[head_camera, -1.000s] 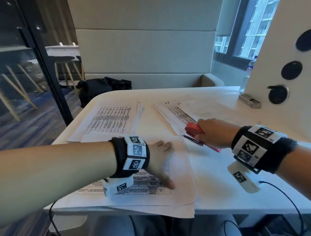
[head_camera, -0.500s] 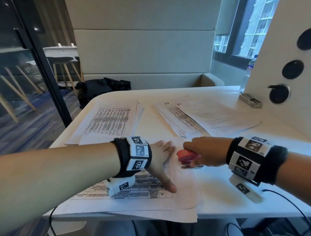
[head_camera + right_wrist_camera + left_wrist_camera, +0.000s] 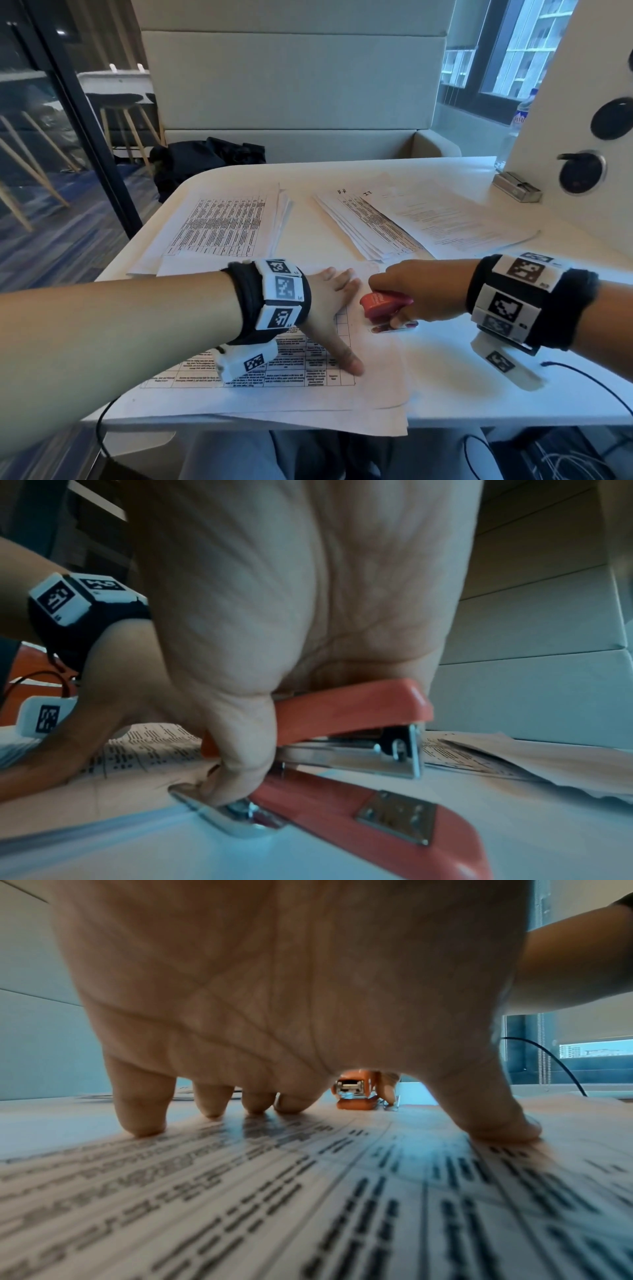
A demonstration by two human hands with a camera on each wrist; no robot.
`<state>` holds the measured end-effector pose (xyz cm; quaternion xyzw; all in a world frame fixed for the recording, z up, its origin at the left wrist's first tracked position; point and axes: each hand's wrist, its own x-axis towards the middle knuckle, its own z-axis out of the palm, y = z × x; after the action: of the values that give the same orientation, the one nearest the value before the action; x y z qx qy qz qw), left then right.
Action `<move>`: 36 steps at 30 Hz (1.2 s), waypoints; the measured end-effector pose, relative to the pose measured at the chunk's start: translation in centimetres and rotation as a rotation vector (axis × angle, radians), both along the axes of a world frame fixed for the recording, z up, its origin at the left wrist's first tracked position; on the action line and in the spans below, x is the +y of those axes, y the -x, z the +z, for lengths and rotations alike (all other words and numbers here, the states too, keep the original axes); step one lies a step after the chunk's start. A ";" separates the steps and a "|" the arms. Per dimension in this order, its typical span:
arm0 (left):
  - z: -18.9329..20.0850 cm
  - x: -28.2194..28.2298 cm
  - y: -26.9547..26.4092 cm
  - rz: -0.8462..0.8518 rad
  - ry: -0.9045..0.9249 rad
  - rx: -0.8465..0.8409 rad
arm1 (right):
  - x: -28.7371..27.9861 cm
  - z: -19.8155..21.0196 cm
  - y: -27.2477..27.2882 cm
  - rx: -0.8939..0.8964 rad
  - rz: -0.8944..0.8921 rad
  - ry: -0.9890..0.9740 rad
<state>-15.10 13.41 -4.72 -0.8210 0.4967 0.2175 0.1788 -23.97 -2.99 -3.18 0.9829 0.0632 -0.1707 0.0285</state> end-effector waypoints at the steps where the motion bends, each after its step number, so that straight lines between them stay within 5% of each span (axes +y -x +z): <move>1: 0.0 0.0 0.0 0.001 -0.001 0.000 | 0.0 -0.1 -0.1 0.001 0.004 0.003; 12: 0.5 0.0 0.7 0.005 0.021 0.019 | 0.7 -0.7 -0.5 -0.122 0.199 0.099; 16: 0.5 -0.1 0.8 0.010 0.016 0.011 | 0.8 -0.7 -0.9 -0.012 0.097 -0.004; 21: 0.5 0.0 0.8 0.028 0.015 0.024 | 0.8 -0.7 -0.8 -0.193 0.340 0.173; 27: 0.3 -0.1 0.8 0.022 0.006 -0.006 | 1.0 -0.8 -1.0 0.047 0.081 0.017; 33: 0.9 0.1 1.3 0.036 0.028 0.044 | 1.0 -0.8 -0.7 -0.293 0.459 0.231; 36: 1.4 0.2 1.8 0.004 0.026 0.025 | 1.3 -0.9 -0.9 -0.187 0.330 0.095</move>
<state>-16.88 13.57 -3.35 -0.8214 0.5000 0.2219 0.1615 -23.07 -1.67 -4.07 0.9683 0.2125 -0.0744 0.1081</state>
